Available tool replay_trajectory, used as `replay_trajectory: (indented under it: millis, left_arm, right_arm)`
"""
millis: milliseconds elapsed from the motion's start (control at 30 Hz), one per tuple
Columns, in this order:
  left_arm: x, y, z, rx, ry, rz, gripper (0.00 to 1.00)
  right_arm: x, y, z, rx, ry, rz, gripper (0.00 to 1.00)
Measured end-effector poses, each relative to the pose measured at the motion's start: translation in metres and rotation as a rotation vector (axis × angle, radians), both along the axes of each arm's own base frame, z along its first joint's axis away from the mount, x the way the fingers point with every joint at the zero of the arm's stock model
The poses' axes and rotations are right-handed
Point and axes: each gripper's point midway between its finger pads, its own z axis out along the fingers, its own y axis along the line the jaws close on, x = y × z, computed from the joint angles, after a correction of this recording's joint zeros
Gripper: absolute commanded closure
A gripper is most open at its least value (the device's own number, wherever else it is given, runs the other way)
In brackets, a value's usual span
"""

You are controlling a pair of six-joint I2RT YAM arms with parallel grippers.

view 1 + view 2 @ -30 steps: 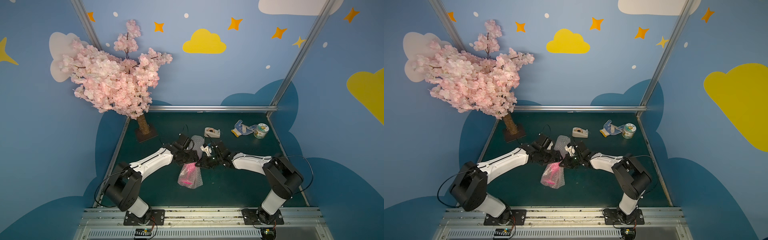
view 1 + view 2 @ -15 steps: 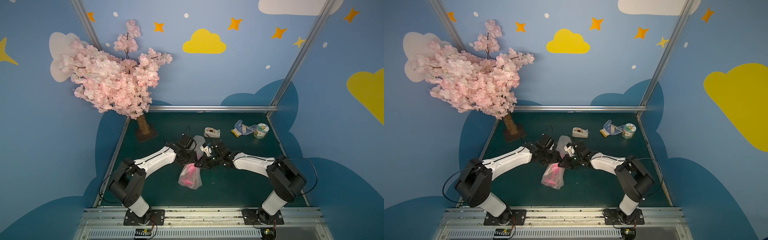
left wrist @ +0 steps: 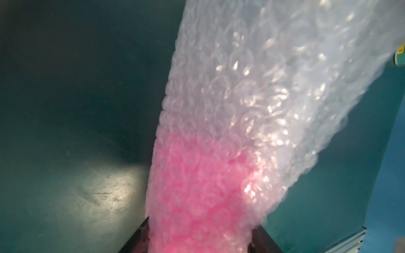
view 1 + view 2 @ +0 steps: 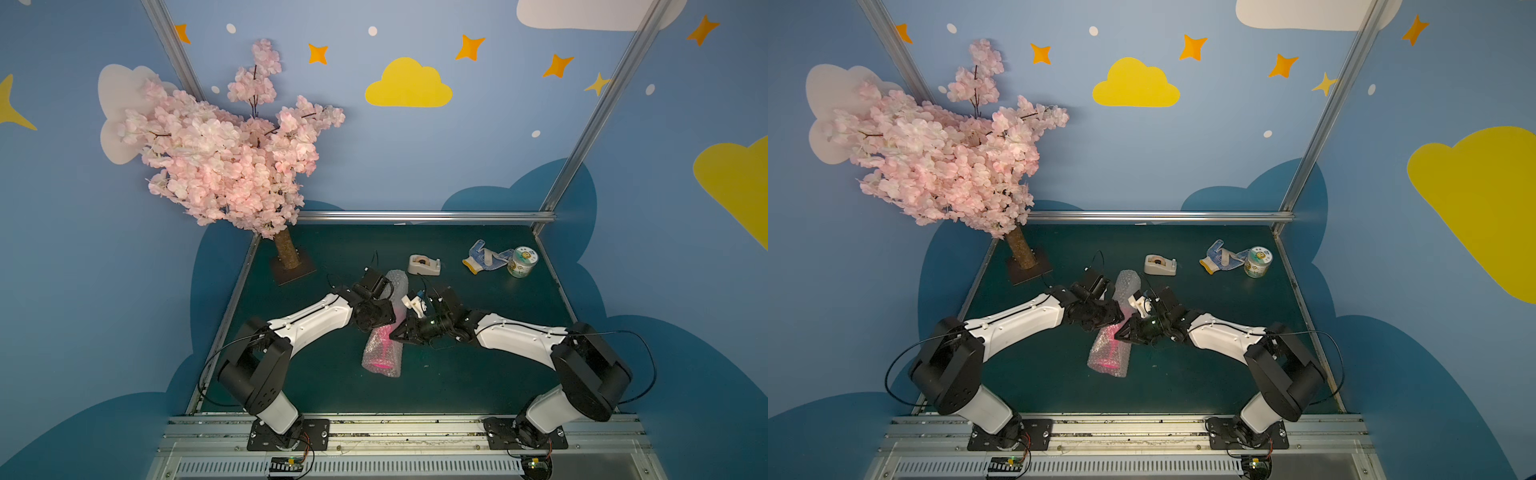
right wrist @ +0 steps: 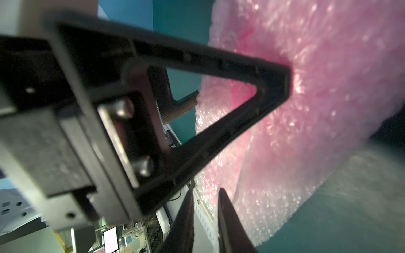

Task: Wrap wine glasses in bubble wrap
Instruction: Wrap the wine glass in bubble wrap.

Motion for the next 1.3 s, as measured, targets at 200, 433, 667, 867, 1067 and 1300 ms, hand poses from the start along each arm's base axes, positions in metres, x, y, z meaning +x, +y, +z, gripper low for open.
replay_trajectory:
  millis: [200,433,667,867,1067,1300]
  left_arm:
    - [0.002,-0.002,0.002,-0.026,-0.003,0.037,0.41]
    - [0.004,-0.003,0.002,-0.041,-0.002,0.061,0.41]
    - [0.005,-0.005,0.002,-0.053,-0.001,0.083,0.42]
    - [0.005,-0.005,0.001,-0.053,-0.002,0.099,0.42]
    - [0.007,-0.005,0.002,-0.055,-0.006,0.117,0.44]
    - [0.006,-0.002,0.003,-0.061,-0.021,0.140,0.45]
  right_arm:
    - [0.006,-0.024,0.025,0.034,-0.011,-0.068,0.83]
    - [0.017,-0.049,0.008,-0.006,0.022,-0.164,0.89]
    - [-0.001,-0.022,-0.028,-0.051,0.090,-0.064,0.92]
    - [-0.010,0.001,-0.022,-0.016,0.070,-0.011,0.93]
    - [-0.014,0.007,-0.028,-0.018,0.085,-0.002,0.93]
    - [-0.016,0.007,-0.027,-0.006,0.104,0.000,0.86]
